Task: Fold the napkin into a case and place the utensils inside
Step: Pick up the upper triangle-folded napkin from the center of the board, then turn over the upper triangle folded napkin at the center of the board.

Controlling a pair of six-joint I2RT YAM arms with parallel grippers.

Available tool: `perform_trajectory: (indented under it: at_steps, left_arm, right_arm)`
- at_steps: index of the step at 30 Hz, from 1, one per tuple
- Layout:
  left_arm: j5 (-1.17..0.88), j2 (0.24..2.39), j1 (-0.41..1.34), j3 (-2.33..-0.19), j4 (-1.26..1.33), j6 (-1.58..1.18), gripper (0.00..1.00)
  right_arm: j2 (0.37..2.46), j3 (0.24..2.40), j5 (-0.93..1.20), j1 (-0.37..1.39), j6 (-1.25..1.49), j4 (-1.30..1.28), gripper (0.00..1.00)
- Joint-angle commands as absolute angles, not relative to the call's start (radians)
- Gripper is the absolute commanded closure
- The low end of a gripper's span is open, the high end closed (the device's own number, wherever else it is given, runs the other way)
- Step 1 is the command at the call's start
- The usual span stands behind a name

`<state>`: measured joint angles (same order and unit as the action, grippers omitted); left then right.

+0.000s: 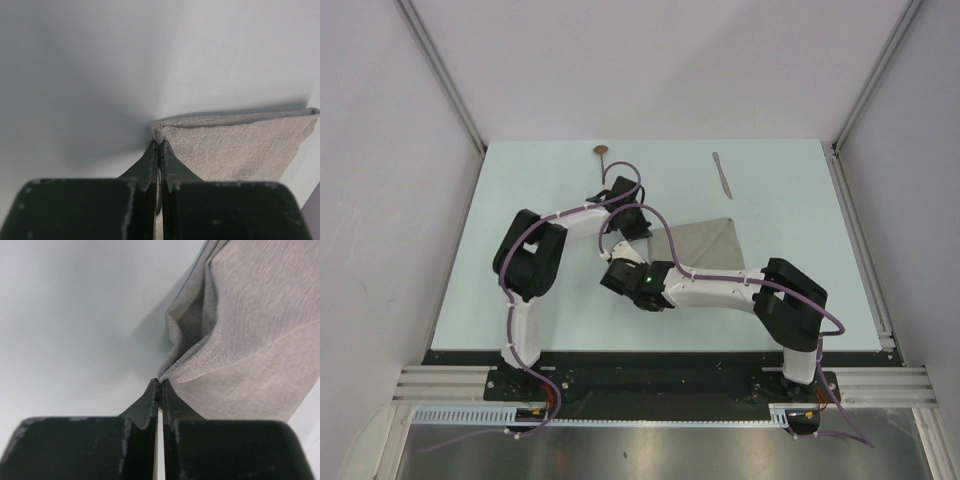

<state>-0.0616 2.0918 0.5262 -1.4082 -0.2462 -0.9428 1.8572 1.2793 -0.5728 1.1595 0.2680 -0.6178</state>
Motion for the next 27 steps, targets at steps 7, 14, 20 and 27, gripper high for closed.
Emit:
perform_trajectory:
  at_steps: [7, 14, 20, 27]
  left_arm:
    - [-0.182, 1.672, 0.321, -1.142, -0.370, -0.891, 1.00]
    - [-0.206, 1.364, 0.086, -1.103, -0.532, -0.772, 1.00]
    - [-0.255, 1.362, 0.005, -1.146, -0.627, -0.650, 1.00]
    - [-0.244, 1.342, 0.005, -1.092, -0.546, -0.706, 1.00]
  right_arm:
    - [1.876, 1.619, -0.393, 1.249, 0.276, -0.627, 1.00]
    - [2.037, 1.999, -0.239, 1.293, 0.272, -0.676, 1.00]
    - [2.041, 2.021, -0.233, 1.299, 0.239, -0.663, 1.00]
    - [1.930, 1.848, -0.215, 1.261, 0.284, -0.561, 1.00]
